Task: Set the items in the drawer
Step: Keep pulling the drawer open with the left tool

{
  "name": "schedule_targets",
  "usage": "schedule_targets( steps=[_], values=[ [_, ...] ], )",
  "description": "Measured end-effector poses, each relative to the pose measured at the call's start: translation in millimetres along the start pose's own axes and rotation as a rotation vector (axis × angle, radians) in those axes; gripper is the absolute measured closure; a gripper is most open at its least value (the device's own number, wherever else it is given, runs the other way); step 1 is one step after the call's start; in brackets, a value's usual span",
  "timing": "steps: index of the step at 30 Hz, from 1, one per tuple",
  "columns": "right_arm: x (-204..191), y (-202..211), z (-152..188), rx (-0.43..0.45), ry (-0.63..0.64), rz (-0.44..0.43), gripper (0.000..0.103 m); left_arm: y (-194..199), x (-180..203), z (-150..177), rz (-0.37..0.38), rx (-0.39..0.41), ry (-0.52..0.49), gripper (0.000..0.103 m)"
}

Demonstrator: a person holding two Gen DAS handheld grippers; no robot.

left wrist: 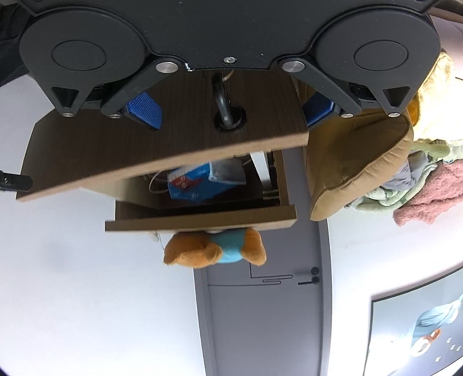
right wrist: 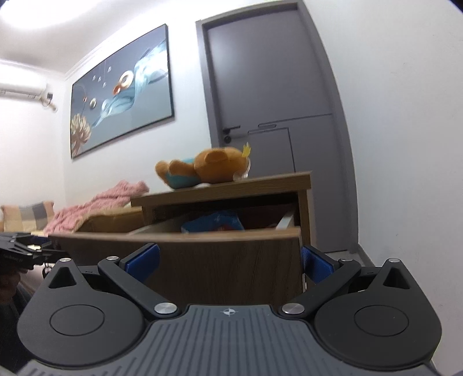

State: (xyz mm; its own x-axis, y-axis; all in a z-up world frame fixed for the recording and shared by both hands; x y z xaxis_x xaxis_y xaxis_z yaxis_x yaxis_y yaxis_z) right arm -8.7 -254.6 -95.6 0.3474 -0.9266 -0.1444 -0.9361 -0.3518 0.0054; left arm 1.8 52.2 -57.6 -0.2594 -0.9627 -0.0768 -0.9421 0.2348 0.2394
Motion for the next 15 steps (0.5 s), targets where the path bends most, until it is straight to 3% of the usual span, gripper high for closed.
schedule_targets(
  steps=[7,15],
  values=[
    [-1.5,-3.6,-10.8,0.033,-0.014,0.059,0.0,6.4,2.1,-22.9,-0.01,0.049,-0.006,0.002],
    [2.9,-10.4,-12.6,0.032,-0.034,0.144,0.0,0.5,19.0,-46.8,0.033,0.091,-0.022,0.002]
  ],
)
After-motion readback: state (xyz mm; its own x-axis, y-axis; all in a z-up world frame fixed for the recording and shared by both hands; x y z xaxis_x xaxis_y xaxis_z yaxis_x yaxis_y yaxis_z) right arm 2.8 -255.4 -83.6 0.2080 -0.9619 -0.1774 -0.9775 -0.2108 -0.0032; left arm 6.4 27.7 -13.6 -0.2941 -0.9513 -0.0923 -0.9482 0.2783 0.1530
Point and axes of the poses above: each gripper's, at about its wrist camera, not at the fingertips, and y roughly against the way its jaws point, x to its right, z to its underside, the point moved 8 cm from there along -y, roughly the way its jaws point, and after that the axes turned 1 degree about x, right-handed, at the moved point
